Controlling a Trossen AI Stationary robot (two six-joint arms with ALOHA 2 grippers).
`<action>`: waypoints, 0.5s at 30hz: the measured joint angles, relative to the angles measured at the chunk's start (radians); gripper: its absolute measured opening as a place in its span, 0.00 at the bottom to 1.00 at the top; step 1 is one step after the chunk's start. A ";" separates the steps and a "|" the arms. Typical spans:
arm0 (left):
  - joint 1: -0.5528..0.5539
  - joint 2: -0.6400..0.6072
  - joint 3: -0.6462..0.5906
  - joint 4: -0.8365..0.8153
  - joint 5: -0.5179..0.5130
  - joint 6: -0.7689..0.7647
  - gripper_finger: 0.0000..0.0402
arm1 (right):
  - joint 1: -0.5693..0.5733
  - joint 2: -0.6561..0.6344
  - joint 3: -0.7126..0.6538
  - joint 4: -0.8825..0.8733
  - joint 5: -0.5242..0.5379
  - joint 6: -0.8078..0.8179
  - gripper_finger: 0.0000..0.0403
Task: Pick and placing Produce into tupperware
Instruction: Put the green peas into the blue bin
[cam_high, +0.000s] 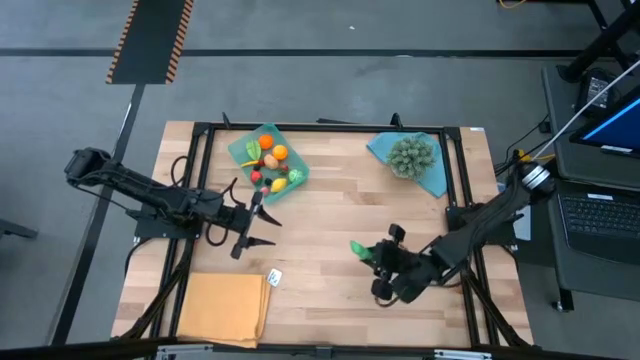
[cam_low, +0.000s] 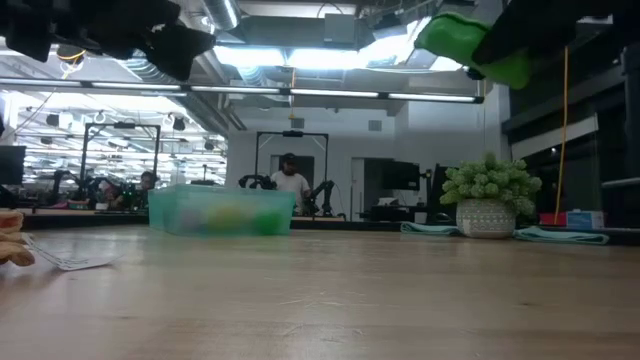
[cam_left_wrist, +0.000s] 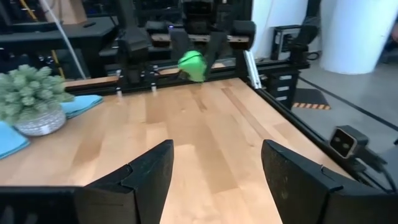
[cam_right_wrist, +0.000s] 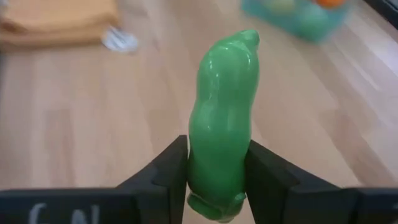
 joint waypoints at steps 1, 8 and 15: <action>0.006 0.000 0.000 0.001 0.000 0.000 0.59 | -0.003 -0.025 -0.061 0.116 0.005 -0.041 0.32; 0.062 0.000 0.000 0.033 -0.001 0.001 0.58 | -0.045 -0.155 -0.417 0.824 0.001 -0.381 0.32; 0.117 0.013 -0.020 0.194 0.001 0.053 0.59 | -0.136 -0.192 -0.639 1.377 -0.165 -0.698 0.32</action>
